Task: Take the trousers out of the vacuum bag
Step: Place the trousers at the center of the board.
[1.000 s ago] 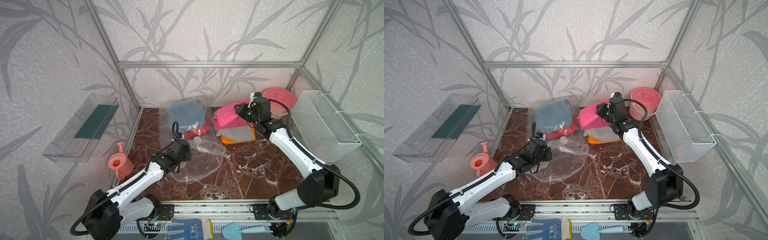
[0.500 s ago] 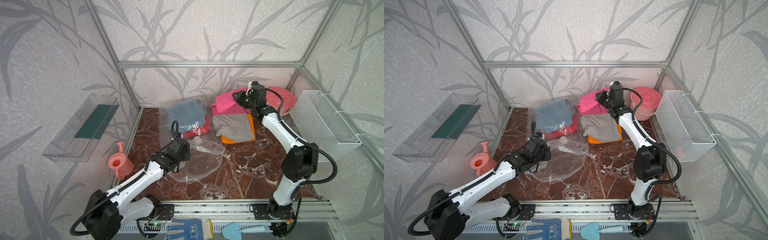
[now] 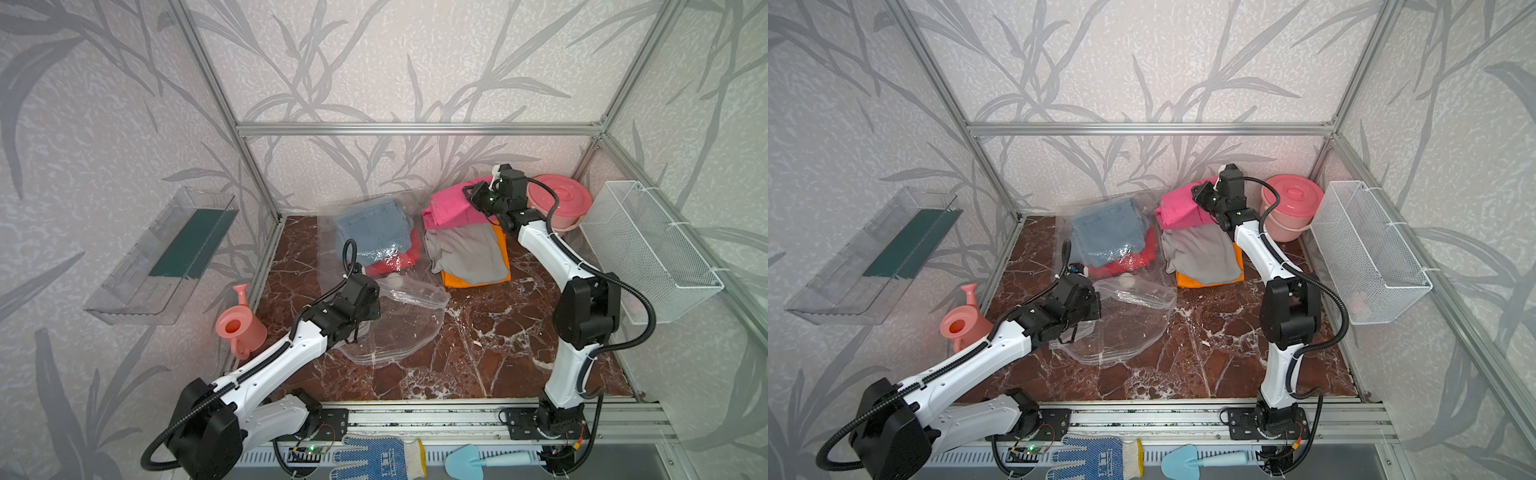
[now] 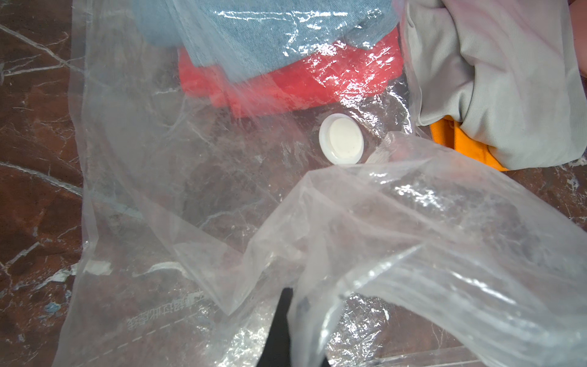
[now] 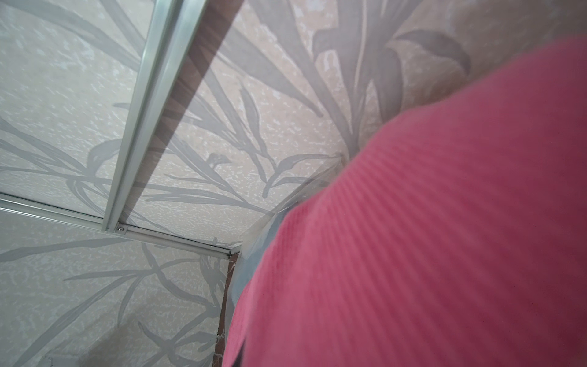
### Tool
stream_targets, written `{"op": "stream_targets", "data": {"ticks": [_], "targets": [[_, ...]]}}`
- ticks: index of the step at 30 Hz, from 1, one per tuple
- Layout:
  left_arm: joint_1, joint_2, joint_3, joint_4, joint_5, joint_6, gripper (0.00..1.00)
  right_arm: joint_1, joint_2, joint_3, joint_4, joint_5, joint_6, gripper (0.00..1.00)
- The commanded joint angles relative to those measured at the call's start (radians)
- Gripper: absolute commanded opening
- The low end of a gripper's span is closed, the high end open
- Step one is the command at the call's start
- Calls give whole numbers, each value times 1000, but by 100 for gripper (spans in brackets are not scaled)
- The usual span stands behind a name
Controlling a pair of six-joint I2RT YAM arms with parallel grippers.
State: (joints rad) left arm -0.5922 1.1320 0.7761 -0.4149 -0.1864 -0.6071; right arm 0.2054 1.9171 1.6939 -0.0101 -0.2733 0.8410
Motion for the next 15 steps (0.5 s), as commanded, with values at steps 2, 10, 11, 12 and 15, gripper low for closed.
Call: {"op": "stream_targets", "data": {"ticks": [2, 10, 11, 12, 15], "targets": [[10, 3, 21, -19, -20, -13, 0, -21, -122, -141, 167, -16, 3, 0], [11, -4, 21, -23, -14, -13, 0, -38, -236, -414, 273, -7, 29, 0], [11, -6, 19, -23, -14, -14, 0, -38, -253, -448, 287, -3, 29, 0], [11, -7, 18, -24, -15, -15, 0, -37, -263, -476, 294, 1, 30, 0], [12, -8, 17, -25, -10, -15, 0, -38, -296, -572, 335, 10, 46, 0]]}}
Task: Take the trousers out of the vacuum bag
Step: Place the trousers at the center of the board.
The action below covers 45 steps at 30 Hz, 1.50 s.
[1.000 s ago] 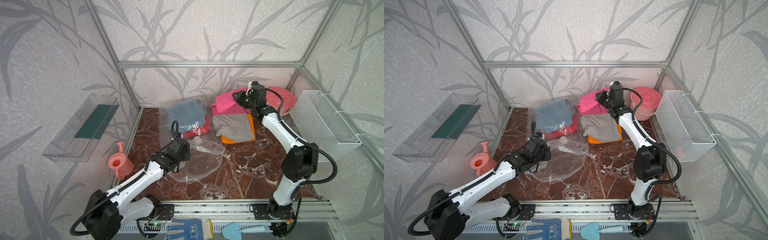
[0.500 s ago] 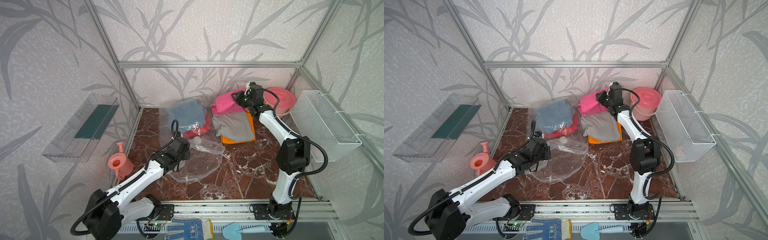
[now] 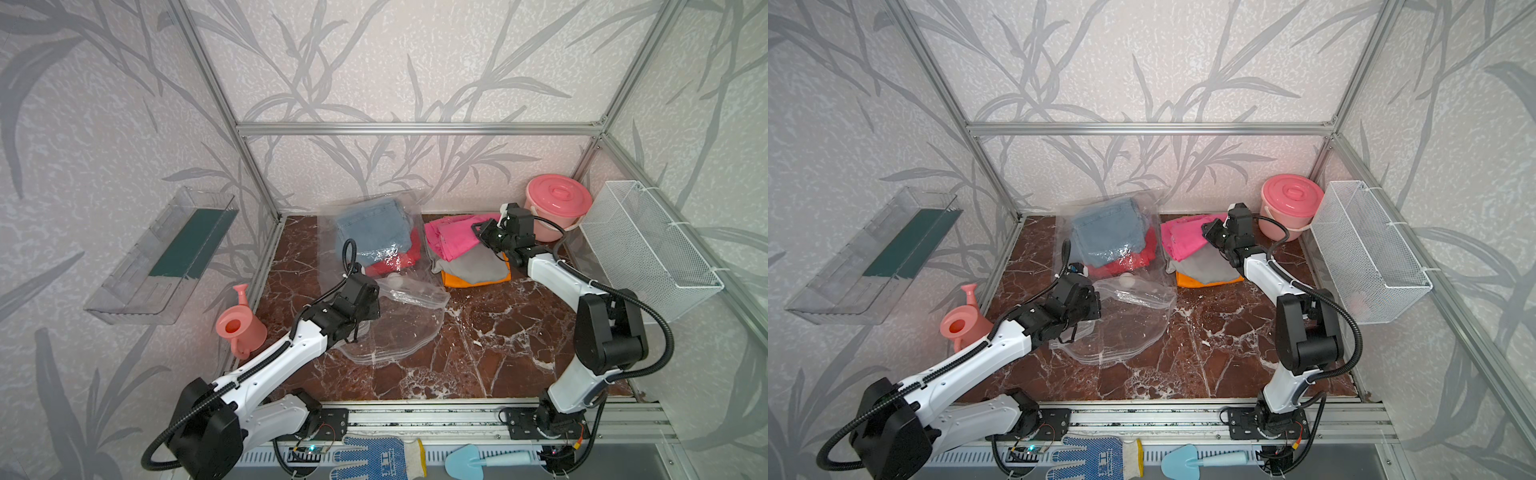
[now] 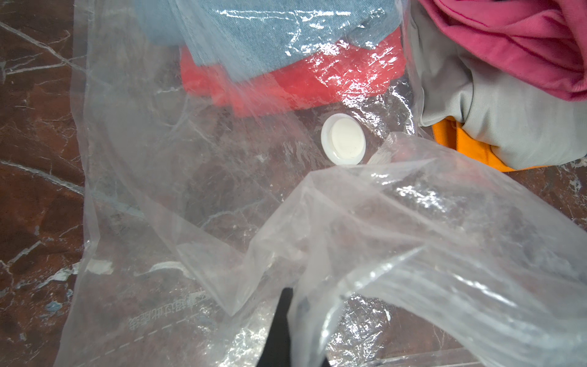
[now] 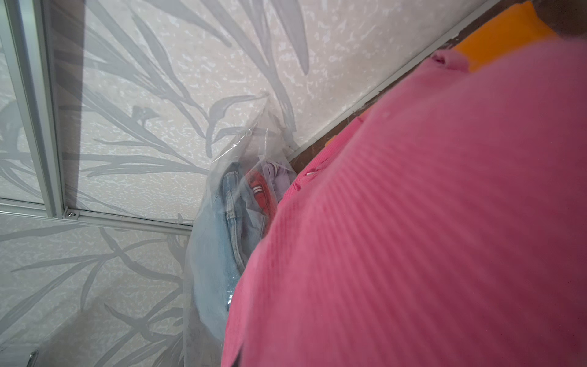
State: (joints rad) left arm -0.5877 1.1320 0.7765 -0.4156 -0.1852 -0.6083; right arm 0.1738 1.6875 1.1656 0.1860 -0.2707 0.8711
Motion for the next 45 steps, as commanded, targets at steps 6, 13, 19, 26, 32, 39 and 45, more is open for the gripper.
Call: {"op": "stream_targets", "data": {"ticks": [6, 13, 19, 26, 32, 39, 45], "targets": [[8, -12, 22, -20, -1, -18, 0, -5, -93, -269, 262, 41, 84, 0], [8, -20, 27, -26, 2, -12, 0, 0, -22, -427, 397, 60, 160, 10], [7, -23, 32, -25, 1, -16, 0, 20, -72, -464, 305, 116, 168, 62], [9, -24, 27, -16, 8, -12, 0, 36, -321, -504, -24, 267, 60, 99], [12, -27, 30, -15, 12, -8, 0, 38, -558, -479, -183, 305, -33, 99], [11, -27, 38, -11, 18, -13, 0, 56, -446, -285, -204, 218, -161, 99], [13, -27, 48, -21, 20, -15, 0, 55, -200, -150, -133, 164, -225, 99]]}}
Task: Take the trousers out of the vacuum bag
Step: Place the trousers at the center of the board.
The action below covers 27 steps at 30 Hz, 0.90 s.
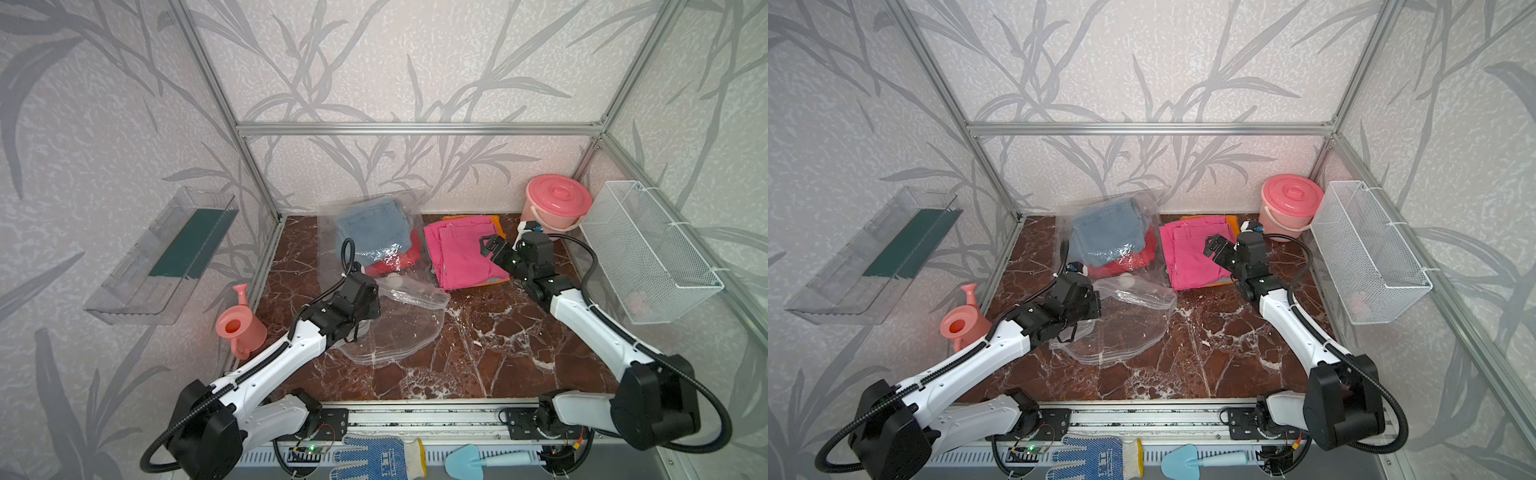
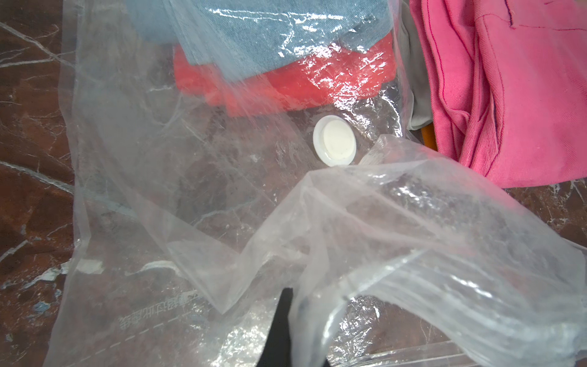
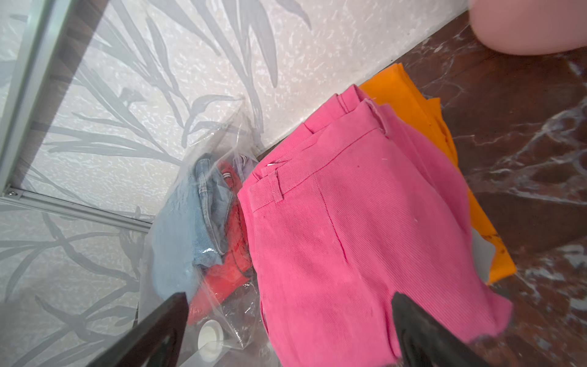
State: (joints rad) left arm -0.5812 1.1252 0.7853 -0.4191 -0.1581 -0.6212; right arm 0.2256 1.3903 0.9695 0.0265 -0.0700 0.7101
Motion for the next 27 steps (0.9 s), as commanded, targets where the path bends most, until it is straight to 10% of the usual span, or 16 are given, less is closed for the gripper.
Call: {"op": "stream_targets", "data": {"ticks": [1, 12, 27], "targets": [[7, -18, 43, -20, -8, -2, 0, 3, 147, 67, 28, -37, -88, 99], [11, -30, 50, -48, -24, -3, 0, -49, 516, 102, 172, -135, 0, 100], [16, -29, 51, -37, -19, 4, 0, 5, 98, -23, 142, -125, -16, 99]]}}
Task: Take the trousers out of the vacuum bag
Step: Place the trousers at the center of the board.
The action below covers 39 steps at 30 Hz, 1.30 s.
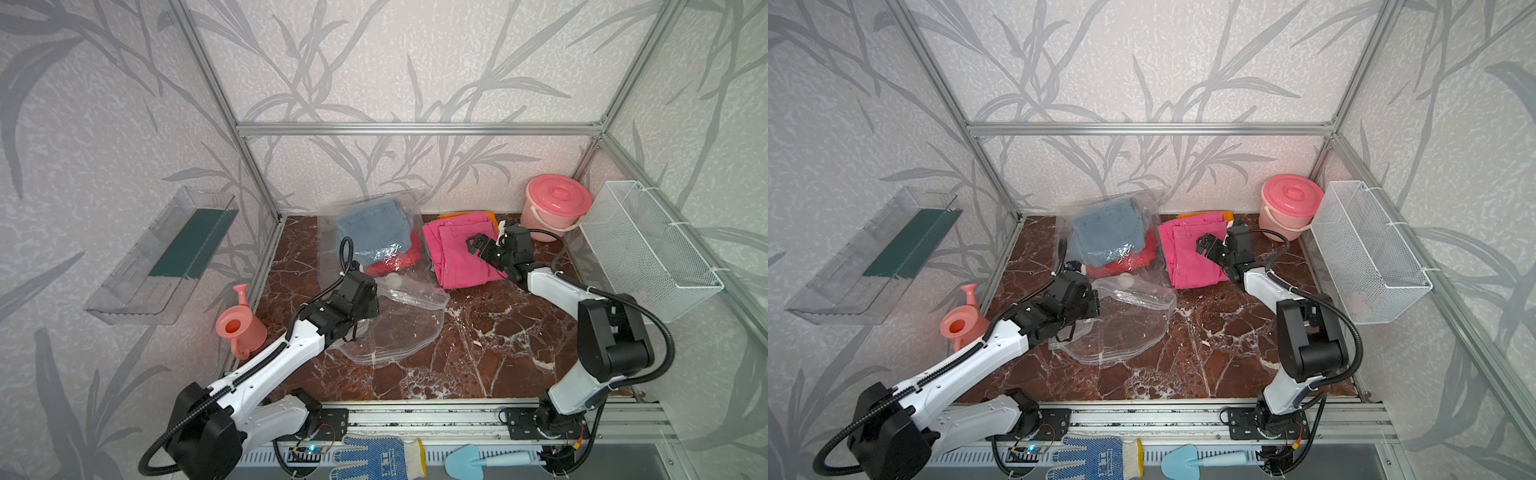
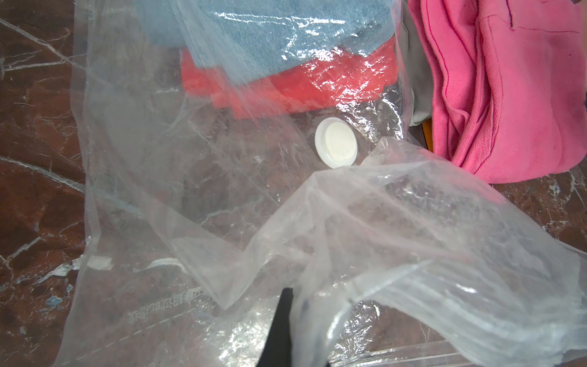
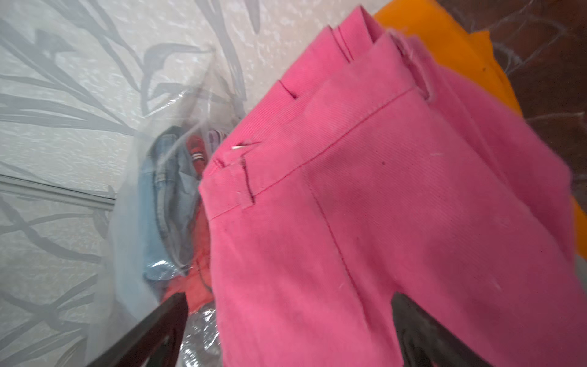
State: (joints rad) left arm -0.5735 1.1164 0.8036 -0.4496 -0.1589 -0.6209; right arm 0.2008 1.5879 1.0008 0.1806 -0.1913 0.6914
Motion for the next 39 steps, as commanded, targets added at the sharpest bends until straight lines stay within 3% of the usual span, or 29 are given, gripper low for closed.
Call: {"op": "stream_targets", "data": {"ticks": [1, 5, 10, 25, 32, 39], "targets": [[8, -22, 30, -3, -18, 5, 0, 45, -143, -103, 2, 2, 13, 99], [8, -25, 21, 1, -17, 9, 0, 76, -256, -271, 69, 18, 55, 99], [10, -34, 24, -3, -2, 24, 0, 136, -360, -359, 27, 47, 73, 99], [8, -113, 106, -52, 53, 103, 0, 618, -738, -377, -166, 388, 173, 99], [9, -112, 128, -62, 88, 127, 0, 973, -696, -353, -79, 636, 158, 98], [9, -115, 152, -84, 95, 136, 0, 1168, -506, -327, 103, 727, 168, 98]]}}
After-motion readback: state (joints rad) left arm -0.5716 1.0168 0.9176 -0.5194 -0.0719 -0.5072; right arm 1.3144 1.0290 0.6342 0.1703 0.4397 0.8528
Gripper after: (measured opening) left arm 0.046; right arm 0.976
